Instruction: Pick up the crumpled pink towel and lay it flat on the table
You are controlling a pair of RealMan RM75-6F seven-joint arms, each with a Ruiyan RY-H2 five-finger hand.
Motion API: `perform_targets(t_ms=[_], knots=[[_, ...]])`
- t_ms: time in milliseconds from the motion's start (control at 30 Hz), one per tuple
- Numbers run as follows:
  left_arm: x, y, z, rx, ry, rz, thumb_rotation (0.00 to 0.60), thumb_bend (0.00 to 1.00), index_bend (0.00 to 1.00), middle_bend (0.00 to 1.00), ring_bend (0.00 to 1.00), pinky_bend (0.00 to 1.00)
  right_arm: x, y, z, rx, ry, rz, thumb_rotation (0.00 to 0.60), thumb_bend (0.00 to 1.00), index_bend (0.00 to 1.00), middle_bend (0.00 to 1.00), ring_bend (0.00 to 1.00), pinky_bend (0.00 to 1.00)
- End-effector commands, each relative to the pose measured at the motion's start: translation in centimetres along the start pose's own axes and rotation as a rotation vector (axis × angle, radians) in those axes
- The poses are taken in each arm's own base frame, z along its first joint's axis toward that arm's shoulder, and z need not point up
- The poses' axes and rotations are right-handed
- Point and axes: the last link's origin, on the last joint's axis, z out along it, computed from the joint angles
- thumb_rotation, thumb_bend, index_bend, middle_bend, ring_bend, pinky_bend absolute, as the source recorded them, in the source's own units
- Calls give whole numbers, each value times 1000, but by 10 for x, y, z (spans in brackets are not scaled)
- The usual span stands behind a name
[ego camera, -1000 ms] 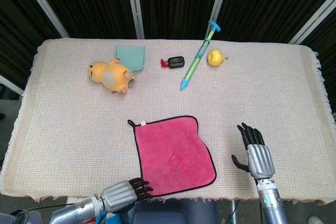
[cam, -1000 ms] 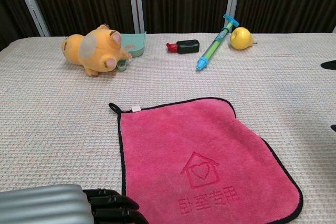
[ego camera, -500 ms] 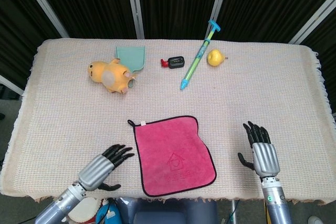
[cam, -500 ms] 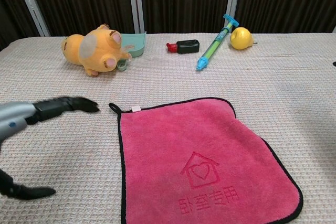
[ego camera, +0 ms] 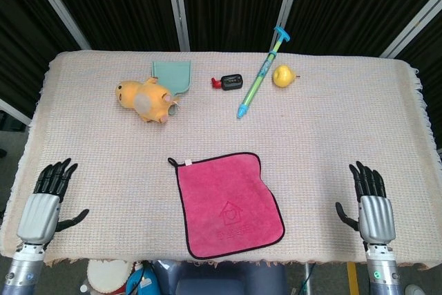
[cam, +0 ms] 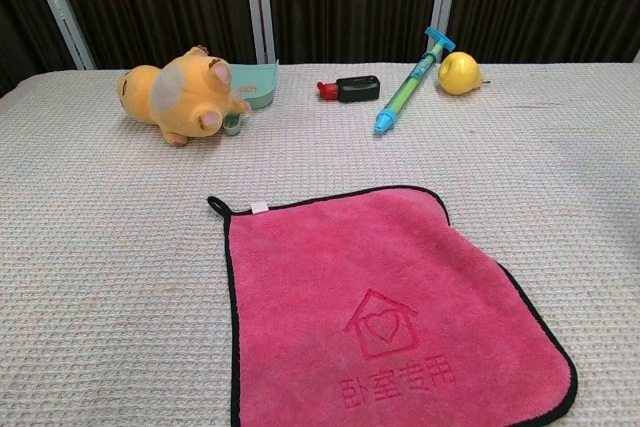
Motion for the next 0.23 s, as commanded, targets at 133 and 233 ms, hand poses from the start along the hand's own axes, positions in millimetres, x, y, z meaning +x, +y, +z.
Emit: perform_targets(t_ms=[133, 233], knots=[[11, -19, -11, 48, 27, 61, 600, 93, 21, 0, 0, 45, 6, 4, -6, 0, 12, -8, 600, 351, 0, 0, 0, 3], [15, -27, -16, 74, 30, 52, 600, 93, 21, 0, 0, 45, 9, 5, -7, -2, 22, -2, 600, 351, 0, 0, 0, 3]])
